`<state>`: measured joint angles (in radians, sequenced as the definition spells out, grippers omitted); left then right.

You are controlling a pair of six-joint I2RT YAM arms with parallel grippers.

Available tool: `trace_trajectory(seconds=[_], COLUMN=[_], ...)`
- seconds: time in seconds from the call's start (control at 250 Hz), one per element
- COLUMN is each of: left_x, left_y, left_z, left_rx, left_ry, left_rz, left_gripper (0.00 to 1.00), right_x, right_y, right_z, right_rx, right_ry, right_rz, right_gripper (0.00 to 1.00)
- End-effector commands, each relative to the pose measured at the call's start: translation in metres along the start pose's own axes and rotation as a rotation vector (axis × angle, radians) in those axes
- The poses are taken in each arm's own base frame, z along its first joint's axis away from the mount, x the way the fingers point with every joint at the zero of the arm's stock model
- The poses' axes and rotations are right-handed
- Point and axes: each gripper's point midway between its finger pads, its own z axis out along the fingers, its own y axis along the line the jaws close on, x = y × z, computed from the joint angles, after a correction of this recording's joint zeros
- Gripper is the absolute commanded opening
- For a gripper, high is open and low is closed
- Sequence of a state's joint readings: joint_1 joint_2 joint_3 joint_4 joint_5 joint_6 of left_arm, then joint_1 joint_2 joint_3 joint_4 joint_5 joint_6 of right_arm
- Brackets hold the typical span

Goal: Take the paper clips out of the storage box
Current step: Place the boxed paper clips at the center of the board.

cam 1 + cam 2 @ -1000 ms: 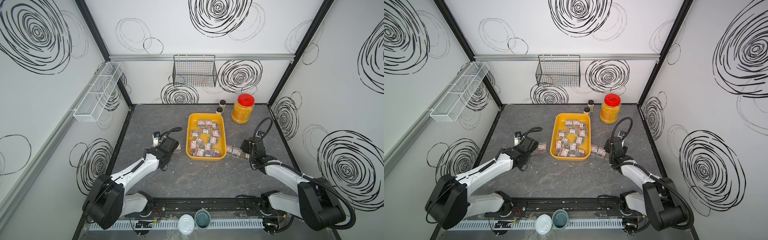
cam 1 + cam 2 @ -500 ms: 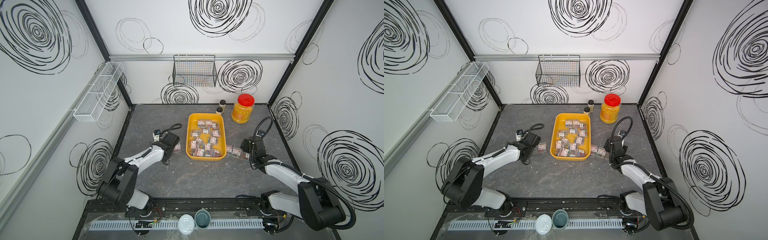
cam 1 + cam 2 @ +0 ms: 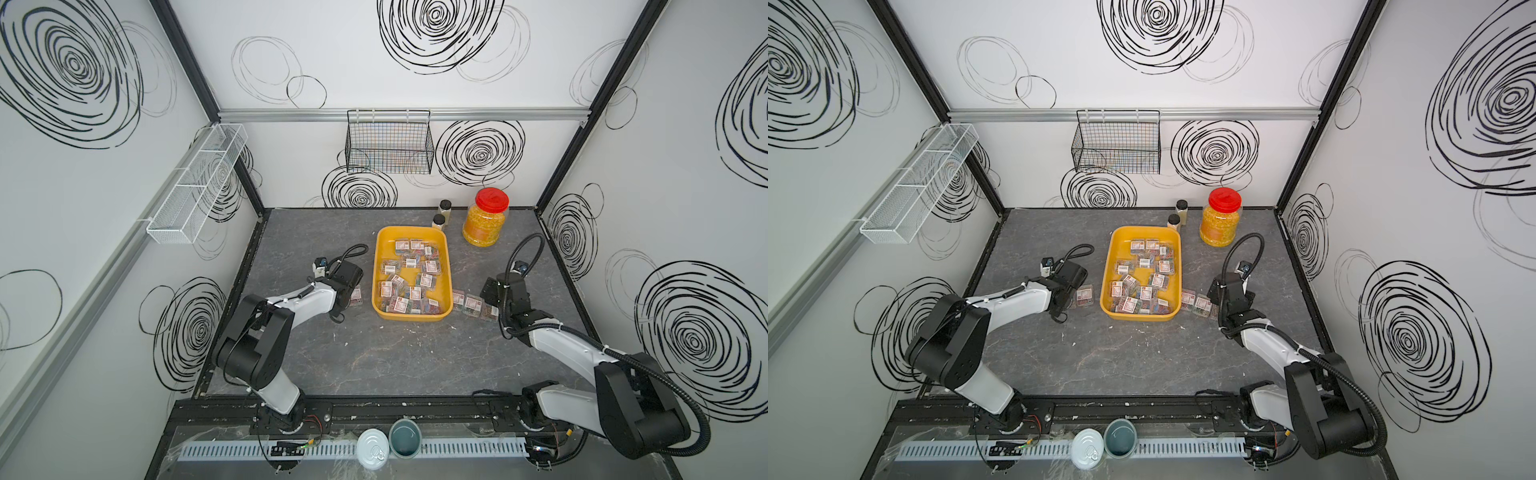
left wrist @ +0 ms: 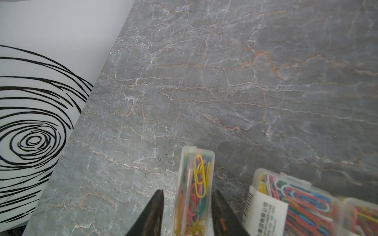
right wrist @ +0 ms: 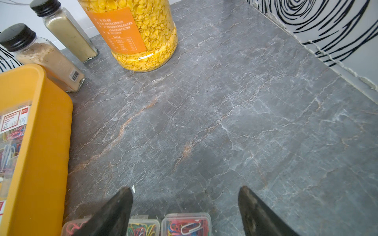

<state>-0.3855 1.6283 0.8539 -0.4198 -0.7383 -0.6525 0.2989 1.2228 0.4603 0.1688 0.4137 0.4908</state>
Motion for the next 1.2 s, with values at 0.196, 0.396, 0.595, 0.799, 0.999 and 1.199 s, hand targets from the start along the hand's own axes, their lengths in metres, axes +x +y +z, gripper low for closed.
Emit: trace_trajectory(seconds=[0.196,0.396,0.595,0.799,0.999,1.199], left_x=[-0.012,-0.011,-0.007,-0.005,-0.010,-0.023], left_y=[-0.007,-0.015,-0.019,-0.027,-0.020,-0.009], left_z=[-0.007,-0.004,-0.001,-0.002,-0.006,-0.023], left_rx=[0.084,0.205,0.255,0.317,0.307,0.335], left_ry=[-0.022,0.008,0.030,0.043,0.026,-0.035], left_rz=[-0.069,-0.140,-0.163,-0.171,-0.185,-0.231], left_gripper=[0.54,0.54,0.54,0.53,0.53,0.55], right_x=[-0.010,-0.010,-0.010,-0.010,-0.010,-0.010], right_y=[0.005,0.005,0.005,0.006,0.006,0.005], right_z=[0.000,0.000,0.000,0.000,0.000,0.000], right_rx=[0.007,0.007,0.008,0.008,0.009,0.016], right_ry=[-0.016,-0.016,-0.017,-0.016,-0.017,-0.019], right_rz=[-0.011,-0.012,-0.014,-0.017,-0.018,-0.019], right_gripper=[0.83,0.83,0.83,0.83,0.84,0.83])
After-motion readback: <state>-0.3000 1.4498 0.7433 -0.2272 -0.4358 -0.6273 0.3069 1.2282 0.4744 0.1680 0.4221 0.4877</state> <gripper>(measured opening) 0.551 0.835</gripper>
